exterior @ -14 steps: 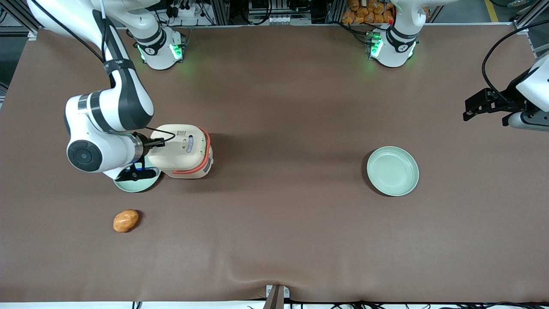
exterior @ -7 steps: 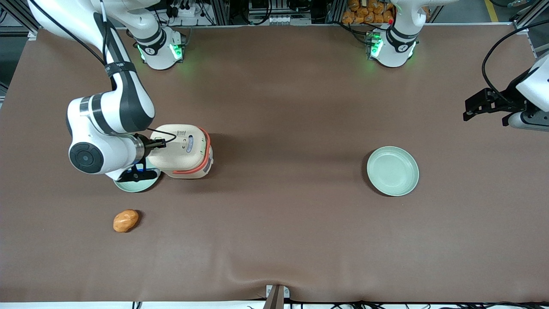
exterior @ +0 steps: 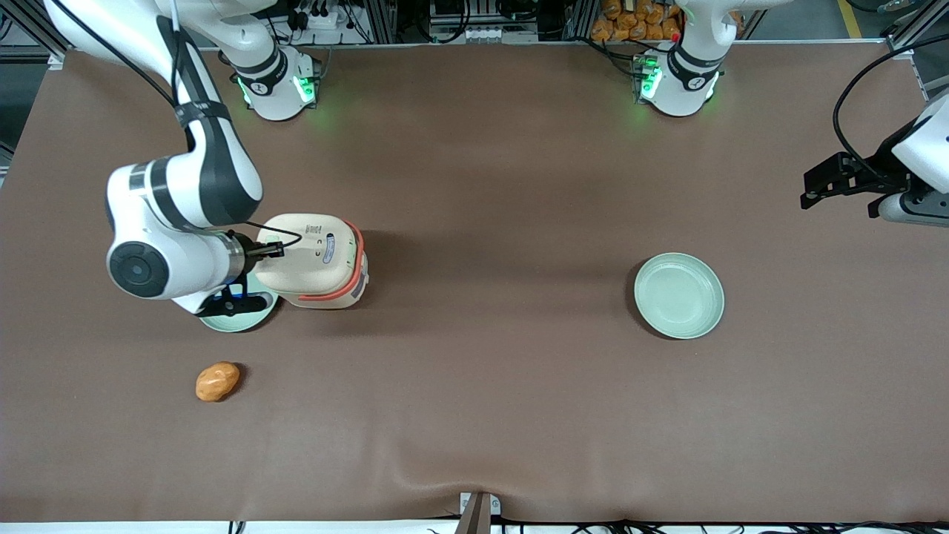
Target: Press rice cooker button with right arm
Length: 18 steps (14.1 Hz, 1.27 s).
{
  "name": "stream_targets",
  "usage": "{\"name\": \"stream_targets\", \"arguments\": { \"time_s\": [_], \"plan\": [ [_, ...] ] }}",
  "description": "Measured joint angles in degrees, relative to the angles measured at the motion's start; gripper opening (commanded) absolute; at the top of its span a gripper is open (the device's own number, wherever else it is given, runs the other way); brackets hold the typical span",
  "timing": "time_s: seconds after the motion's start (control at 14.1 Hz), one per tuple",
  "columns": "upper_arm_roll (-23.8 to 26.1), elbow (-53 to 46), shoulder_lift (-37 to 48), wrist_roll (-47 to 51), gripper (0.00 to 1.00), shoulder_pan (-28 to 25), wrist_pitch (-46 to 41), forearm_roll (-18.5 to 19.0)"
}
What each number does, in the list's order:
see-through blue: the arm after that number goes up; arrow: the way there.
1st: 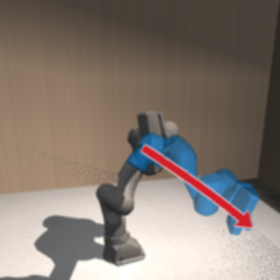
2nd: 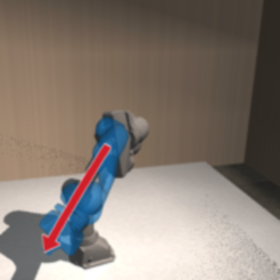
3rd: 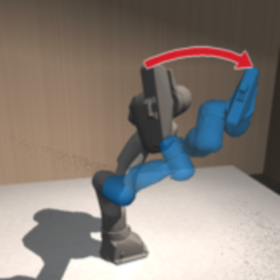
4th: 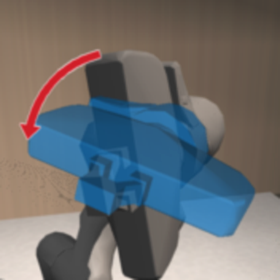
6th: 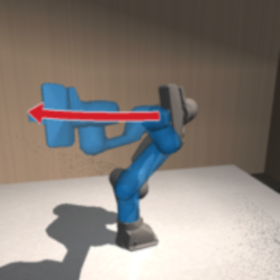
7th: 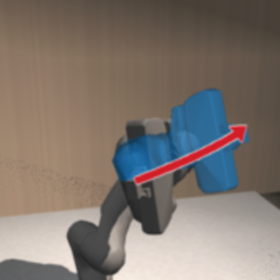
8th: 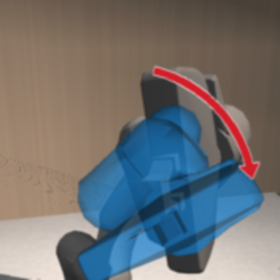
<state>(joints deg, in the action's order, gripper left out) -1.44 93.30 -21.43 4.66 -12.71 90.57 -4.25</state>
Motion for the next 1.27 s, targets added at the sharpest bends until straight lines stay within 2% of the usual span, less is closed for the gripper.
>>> {"name": "stream_targets", "arguments": {
  "time_s": [0.35, 0.49, 0.64, 0.71, 1.27],
  "plan": [
    [0.00, -6.75, 1.82, -0.01, 0.56, 0.00, -5.83, -0.11],
    [0.00, -7.76, 1.96, -0.01, 0.72, 0.00, -6.23, -0.46],
    [0.00, -8.92, 2.07, -0.03, 0.97, 0.00, -6.20, -0.62],
    [0.00, -9.72, 2.22, -0.03, 1.00, 0.00, -6.10, -0.62],
    [-0.03, -14.53, 7.61, 0.00, 1.00, 0.97, -3.71, -0.63]
  ]
}}
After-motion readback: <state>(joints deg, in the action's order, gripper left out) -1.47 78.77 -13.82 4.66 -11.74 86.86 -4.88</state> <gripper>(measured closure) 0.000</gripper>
